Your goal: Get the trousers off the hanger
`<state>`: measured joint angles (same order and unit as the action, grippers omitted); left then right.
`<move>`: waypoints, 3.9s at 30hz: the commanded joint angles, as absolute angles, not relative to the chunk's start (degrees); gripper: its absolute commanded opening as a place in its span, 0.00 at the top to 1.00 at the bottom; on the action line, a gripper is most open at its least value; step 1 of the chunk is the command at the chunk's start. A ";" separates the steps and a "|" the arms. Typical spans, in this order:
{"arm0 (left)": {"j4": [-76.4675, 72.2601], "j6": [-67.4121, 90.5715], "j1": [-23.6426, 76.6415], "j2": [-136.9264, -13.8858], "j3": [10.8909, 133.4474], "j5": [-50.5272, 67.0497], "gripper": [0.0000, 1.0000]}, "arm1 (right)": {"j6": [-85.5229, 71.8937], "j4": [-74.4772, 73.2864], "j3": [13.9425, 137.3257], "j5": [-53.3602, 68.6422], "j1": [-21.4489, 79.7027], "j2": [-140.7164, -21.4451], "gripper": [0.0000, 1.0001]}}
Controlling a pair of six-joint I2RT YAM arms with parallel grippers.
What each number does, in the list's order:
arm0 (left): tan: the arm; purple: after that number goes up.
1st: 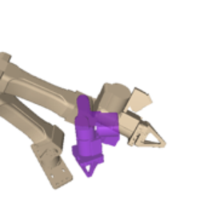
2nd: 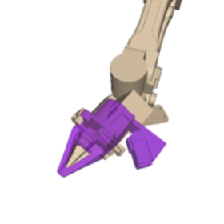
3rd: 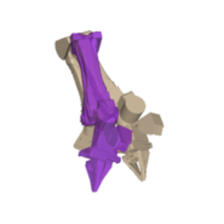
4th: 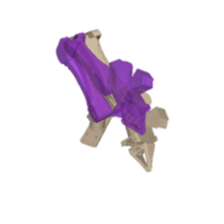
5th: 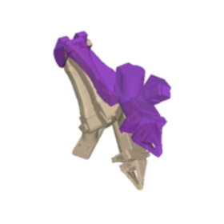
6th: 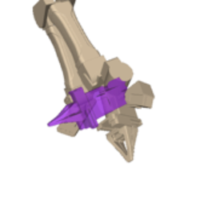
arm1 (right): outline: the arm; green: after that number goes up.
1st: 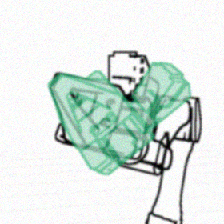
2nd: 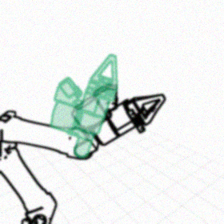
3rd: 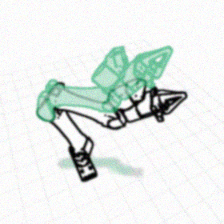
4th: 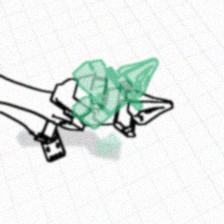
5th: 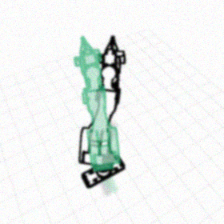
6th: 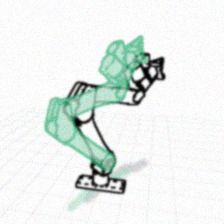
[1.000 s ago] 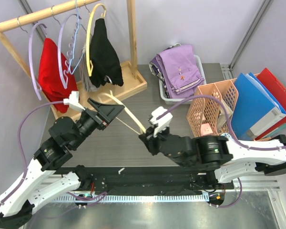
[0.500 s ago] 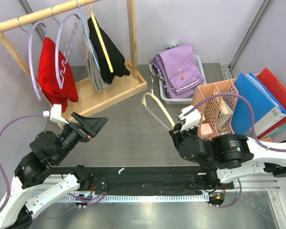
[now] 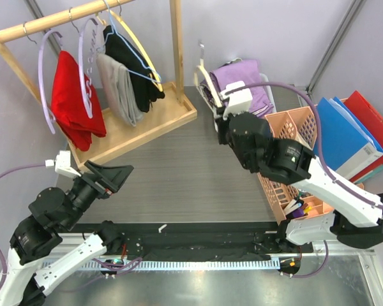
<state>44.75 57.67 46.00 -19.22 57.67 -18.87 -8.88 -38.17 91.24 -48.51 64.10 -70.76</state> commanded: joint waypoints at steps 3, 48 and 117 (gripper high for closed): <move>46.67 55.11 45.79 -16.53 57.13 -21.80 0.12 | -2.11 -35.33 106.94 -30.08 59.07 -76.63 0.99; 45.89 57.83 45.79 -11.69 50.36 -13.63 0.11 | -15.99 -13.19 132.81 6.76 34.10 -108.11 0.99; -11.71 83.59 45.70 -4.23 -3.96 0.44 0.00 | -66.97 17.63 -7.30 4.32 30.85 -25.42 0.00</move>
